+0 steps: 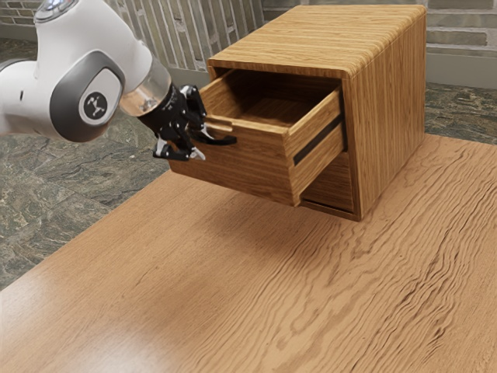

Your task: Pull the drawer handle with one arm to open the drawer

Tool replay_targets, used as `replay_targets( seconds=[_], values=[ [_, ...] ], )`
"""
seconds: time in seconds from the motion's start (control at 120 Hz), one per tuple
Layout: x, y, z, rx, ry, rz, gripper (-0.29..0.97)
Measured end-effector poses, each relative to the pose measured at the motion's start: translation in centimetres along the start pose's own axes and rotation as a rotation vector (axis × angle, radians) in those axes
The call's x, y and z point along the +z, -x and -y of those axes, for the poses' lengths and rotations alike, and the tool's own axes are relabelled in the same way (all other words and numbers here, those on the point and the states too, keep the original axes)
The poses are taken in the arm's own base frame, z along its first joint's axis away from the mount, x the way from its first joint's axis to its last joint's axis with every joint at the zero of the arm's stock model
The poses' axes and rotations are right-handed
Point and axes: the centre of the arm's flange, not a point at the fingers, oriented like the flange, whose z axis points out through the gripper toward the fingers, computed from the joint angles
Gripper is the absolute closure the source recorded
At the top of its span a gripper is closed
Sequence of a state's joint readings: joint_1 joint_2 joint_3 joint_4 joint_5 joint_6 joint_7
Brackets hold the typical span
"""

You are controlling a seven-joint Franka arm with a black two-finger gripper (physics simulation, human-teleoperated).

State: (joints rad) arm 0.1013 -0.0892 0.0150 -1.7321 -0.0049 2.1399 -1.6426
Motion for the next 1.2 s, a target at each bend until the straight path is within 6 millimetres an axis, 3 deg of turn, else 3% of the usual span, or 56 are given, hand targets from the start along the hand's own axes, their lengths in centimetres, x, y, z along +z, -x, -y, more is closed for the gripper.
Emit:
replay_targets(
  seconds=[0.592, 1.2],
  values=[
    [-1.7, -0.6, 3.0, -0.003, -0.011, -0.003, 0.54],
    [-3.2, -0.4, 2.4, 0.020, 0.041, -0.020, 0.50]
  ],
)
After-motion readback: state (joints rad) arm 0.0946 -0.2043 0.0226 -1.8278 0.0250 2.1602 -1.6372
